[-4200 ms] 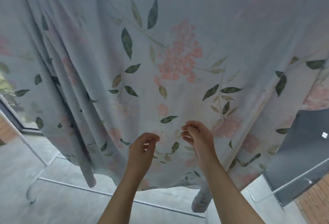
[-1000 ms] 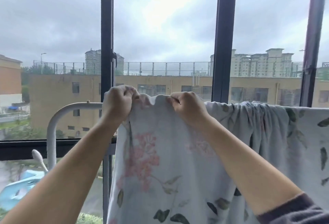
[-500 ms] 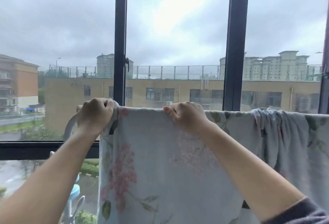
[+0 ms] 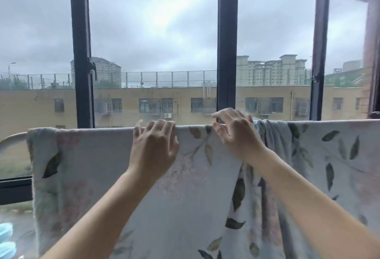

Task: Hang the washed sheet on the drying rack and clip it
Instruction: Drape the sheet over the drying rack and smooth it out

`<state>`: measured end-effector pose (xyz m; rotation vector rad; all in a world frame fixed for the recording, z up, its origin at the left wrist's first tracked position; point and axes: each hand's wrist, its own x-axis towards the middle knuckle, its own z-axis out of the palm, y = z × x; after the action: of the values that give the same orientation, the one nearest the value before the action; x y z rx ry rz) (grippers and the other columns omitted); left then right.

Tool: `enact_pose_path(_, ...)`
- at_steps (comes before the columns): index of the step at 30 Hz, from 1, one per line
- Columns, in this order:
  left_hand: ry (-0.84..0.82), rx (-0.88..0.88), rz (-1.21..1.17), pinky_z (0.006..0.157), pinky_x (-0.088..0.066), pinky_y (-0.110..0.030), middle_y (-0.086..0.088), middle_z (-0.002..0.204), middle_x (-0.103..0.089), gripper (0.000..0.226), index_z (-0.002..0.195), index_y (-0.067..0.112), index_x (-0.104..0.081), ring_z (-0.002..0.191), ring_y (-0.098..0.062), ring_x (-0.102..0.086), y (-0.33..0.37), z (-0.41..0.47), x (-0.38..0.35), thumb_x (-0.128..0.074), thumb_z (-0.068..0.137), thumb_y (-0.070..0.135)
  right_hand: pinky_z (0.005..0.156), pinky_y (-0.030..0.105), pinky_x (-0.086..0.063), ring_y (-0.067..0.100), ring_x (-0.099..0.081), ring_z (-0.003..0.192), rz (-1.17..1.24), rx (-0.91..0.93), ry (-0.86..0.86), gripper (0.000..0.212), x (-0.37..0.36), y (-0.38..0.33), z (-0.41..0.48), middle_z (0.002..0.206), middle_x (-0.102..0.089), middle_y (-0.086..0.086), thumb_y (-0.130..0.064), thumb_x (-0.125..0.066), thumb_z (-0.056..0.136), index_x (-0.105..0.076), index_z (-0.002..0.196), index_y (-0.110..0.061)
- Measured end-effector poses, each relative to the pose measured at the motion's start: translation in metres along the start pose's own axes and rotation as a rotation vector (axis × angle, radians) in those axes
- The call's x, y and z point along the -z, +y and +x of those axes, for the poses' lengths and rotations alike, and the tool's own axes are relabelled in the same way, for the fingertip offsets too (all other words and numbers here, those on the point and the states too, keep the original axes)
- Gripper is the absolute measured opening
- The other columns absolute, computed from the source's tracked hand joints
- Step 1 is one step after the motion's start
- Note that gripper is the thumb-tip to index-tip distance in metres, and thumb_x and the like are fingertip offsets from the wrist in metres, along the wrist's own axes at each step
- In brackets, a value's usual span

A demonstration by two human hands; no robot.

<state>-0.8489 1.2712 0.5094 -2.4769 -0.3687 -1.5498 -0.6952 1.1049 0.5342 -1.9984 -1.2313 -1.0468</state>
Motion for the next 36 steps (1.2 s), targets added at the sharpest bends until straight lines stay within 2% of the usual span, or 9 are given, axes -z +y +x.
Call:
enact_pose_path(8, 0.005, -0.043, -0.106, 0.092, -0.041, -0.04, -0.001, 0.106, -0.065, 0.041, 0.113, 0.019, -0.062, 0.097, -0.024, -0.06, 0.15, 0.041, -0.058, -0.034, 0.089, 0.038, 0.103, 0.04, -0.027, 0.023, -0.053, 0.115, -0.056, -0.144, -0.059, 0.035, 0.059, 0.155, -0.032, 0.12, -0.063, -0.001, -0.038, -0.035, 0.097, -0.057, 0.119, -0.022)
enact_pose_path(11, -0.013, 0.013, -0.142, 0.09, -0.039, -0.039, 0.001, 0.108, -0.065, 0.031, 0.112, 0.02, -0.062, 0.1, -0.023, -0.058, 0.189, 0.057, -0.08, -0.042, 0.094, 0.037, 0.1, 0.038, -0.028, 0.021, -0.056, 0.11, -0.039, -0.074, -0.094, 0.039, 0.07, 0.202, -0.039, 0.112, -0.067, -0.004, -0.039, -0.031, 0.095, -0.062, 0.113, -0.023)
enact_pose_path(15, 0.044, 0.085, -0.138, 0.085, -0.036, -0.037, 0.006, 0.1, -0.068, 0.019, 0.1, 0.02, -0.066, 0.096, -0.02, -0.059, 0.199, 0.062, -0.096, -0.055, 0.094, 0.034, 0.094, 0.04, -0.043, 0.016, -0.063, 0.1, 0.11, 0.035, -0.059, 0.028, 0.074, 0.229, -0.039, 0.103, -0.071, -0.008, -0.03, -0.046, 0.094, -0.069, 0.108, -0.023)
enact_pose_path(18, 0.064, 0.13, -0.166, 0.077, -0.039, -0.036, 0.004, 0.087, -0.068, 0.009, 0.086, 0.017, -0.065, 0.085, -0.022, -0.06, 0.198, 0.065, -0.094, -0.06, 0.092, 0.023, 0.08, 0.038, -0.053, 0.015, -0.067, 0.089, 0.2, 0.013, 0.018, 0.016, 0.072, 0.231, -0.035, 0.092, -0.073, -0.008, -0.018, -0.057, 0.092, -0.073, 0.096, -0.02)
enact_pose_path(24, 0.093, 0.239, -0.121, 0.06, -0.036, -0.03, -0.003, 0.083, -0.066, 0.01, 0.085, 0.013, -0.059, 0.071, -0.029, -0.06, 0.18, 0.072, -0.076, -0.053, 0.092, 0.011, 0.071, 0.029, -0.036, 0.025, -0.063, 0.082, 0.086, -0.051, 0.128, 0.015, 0.072, 0.212, -0.019, 0.08, -0.071, -0.002, -0.017, -0.056, 0.091, -0.07, 0.084, -0.018)
enact_pose_path(28, 0.231, 0.441, -0.097, 0.065, -0.036, -0.033, -0.011, 0.088, -0.065, 0.016, 0.084, 0.012, -0.057, 0.08, -0.034, -0.06, 0.137, 0.075, -0.06, -0.047, 0.095, 0.018, 0.073, 0.032, -0.045, 0.024, -0.063, 0.082, 0.152, -0.086, 0.165, 0.016, 0.071, 0.196, 0.004, 0.082, -0.071, -0.002, -0.019, -0.054, 0.091, -0.069, 0.086, -0.021)
enact_pose_path(31, 0.138, 0.559, -0.003, 0.073, -0.038, -0.039, -0.016, 0.093, -0.065, 0.014, 0.085, 0.012, -0.057, 0.086, -0.036, -0.059, 0.122, 0.076, -0.052, -0.047, 0.093, 0.02, 0.068, 0.033, -0.048, 0.026, -0.064, 0.08, 0.214, -0.051, 0.057, 0.017, 0.062, 0.189, 0.011, 0.081, -0.071, -0.001, -0.024, -0.052, 0.092, -0.068, 0.086, -0.021)
enact_pose_path(33, 0.066, 0.526, 0.06, 0.084, -0.038, -0.042, -0.012, 0.099, -0.065, 0.01, 0.089, 0.013, -0.06, 0.09, -0.032, -0.059, 0.128, 0.076, -0.052, -0.05, 0.089, 0.016, 0.064, 0.03, -0.04, 0.025, -0.063, 0.079, 0.161, -0.011, -0.071, 0.022, 0.056, 0.188, 0.006, 0.079, -0.07, -0.001, -0.029, -0.05, 0.095, -0.067, 0.085, -0.019)
enact_pose_path(36, 0.055, 0.296, 0.016, 0.09, -0.035, -0.039, -0.003, 0.106, -0.065, 0.015, 0.098, 0.015, -0.063, 0.086, -0.021, -0.059, 0.158, 0.076, -0.058, -0.051, 0.091, 0.018, 0.064, 0.03, -0.039, 0.023, -0.06, 0.074, 0.152, 0.027, -0.098, 0.028, 0.059, 0.192, -0.003, 0.071, -0.063, -0.006, -0.034, -0.045, 0.097, -0.066, 0.088, -0.018)
